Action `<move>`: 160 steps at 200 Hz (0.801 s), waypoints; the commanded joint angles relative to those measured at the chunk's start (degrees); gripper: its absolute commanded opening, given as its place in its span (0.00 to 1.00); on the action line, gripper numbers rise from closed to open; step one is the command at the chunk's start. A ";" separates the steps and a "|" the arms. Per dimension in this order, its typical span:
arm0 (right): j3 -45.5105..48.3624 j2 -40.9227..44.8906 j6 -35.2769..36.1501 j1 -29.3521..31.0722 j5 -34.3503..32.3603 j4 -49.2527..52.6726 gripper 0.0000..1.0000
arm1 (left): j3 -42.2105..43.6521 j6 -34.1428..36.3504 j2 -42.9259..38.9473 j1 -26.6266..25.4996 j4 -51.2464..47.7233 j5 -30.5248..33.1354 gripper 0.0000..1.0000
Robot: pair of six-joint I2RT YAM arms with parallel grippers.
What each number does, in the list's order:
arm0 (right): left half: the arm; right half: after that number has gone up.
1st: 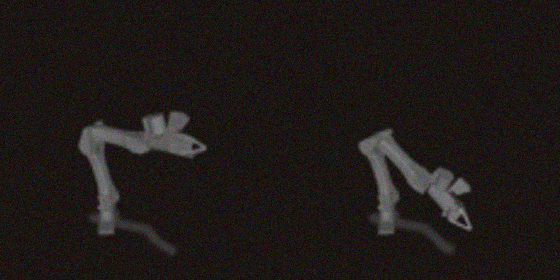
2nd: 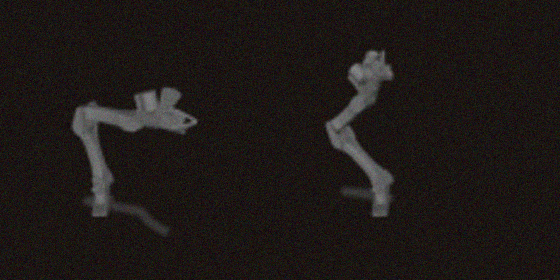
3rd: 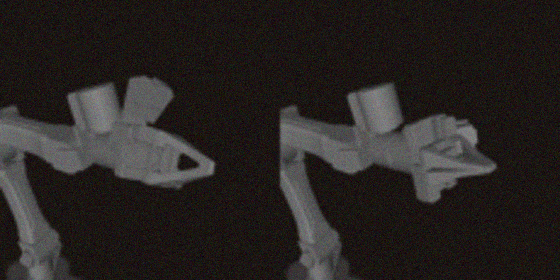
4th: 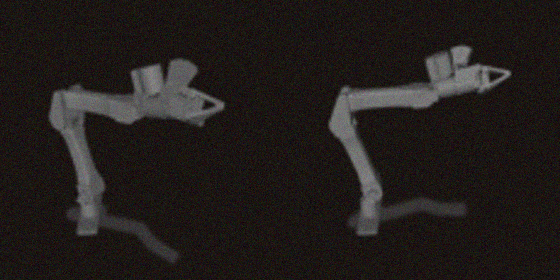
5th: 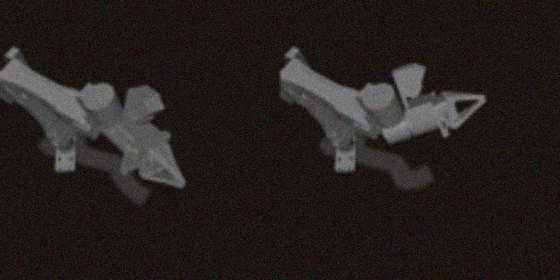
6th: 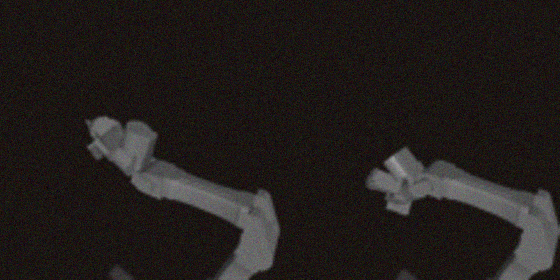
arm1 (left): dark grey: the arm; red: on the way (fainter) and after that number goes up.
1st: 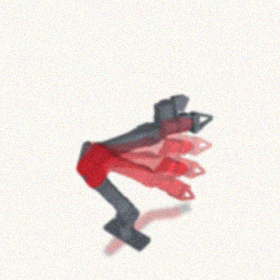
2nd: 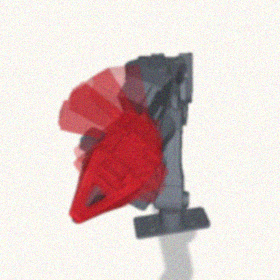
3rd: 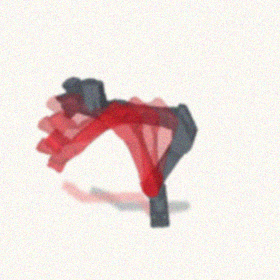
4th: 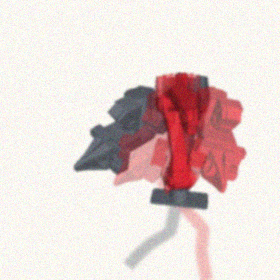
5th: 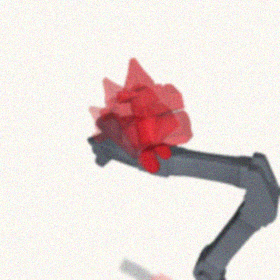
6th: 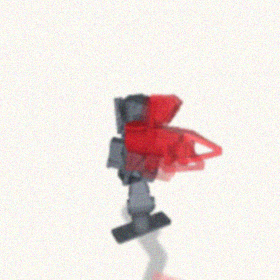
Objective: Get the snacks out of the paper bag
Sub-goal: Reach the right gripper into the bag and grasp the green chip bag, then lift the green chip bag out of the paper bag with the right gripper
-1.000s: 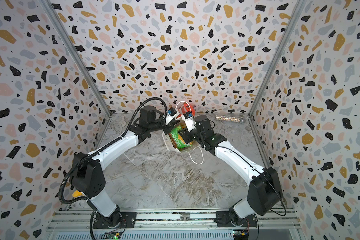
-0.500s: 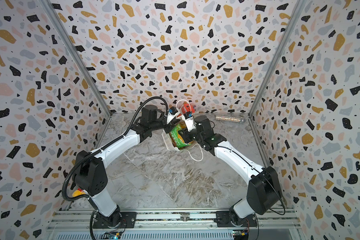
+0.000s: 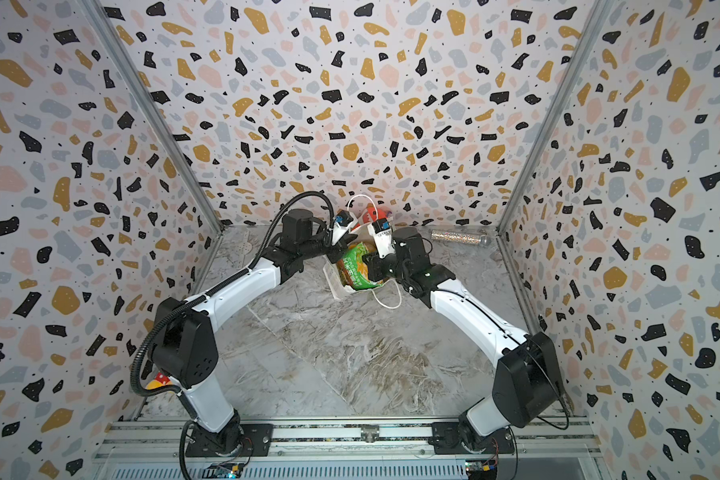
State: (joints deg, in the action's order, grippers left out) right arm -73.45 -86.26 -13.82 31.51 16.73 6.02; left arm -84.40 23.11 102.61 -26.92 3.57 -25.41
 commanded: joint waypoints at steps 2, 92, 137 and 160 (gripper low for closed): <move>-5.77 -0.17 -0.64 -0.75 0.51 -0.79 0.00 | -1.01 -0.88 1.19 0.02 3.62 -2.02 0.00; -12.70 2.23 0.29 -4.55 2.96 2.38 0.00 | -1.53 -1.26 2.74 0.90 4.75 -2.94 0.00; -12.90 7.52 -0.42 -6.70 3.97 0.20 0.00 | -0.94 -0.98 2.42 0.86 5.22 -2.14 0.00; -13.45 9.68 -0.51 -7.32 3.72 -0.34 0.00 | -0.77 -1.31 2.35 0.90 5.65 -2.35 0.00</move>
State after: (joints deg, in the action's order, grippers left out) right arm -82.98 -81.21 -13.89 24.80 19.68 9.82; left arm -85.06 22.68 104.92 -25.45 6.35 -25.21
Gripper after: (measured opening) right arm 0.041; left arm 0.047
